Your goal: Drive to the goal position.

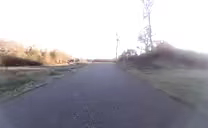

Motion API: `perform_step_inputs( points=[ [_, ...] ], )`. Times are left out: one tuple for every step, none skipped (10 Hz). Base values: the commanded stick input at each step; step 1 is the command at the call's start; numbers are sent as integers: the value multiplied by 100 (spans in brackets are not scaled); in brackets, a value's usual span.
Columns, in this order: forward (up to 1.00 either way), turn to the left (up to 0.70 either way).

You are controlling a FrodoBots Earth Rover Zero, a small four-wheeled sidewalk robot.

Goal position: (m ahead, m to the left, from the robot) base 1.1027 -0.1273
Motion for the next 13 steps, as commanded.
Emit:
perform_step_inputs(
  points=[
    [100, 2],
    [100, 2],
    [100, 2],
    [100, 2],
    [100, 2],
    [100, 2],
    [100, 2],
    [100, 2],
    [100, 2],
    [100, 2],
    [100, 2],
    [100, 2],
    [100, 2]
  ],
)
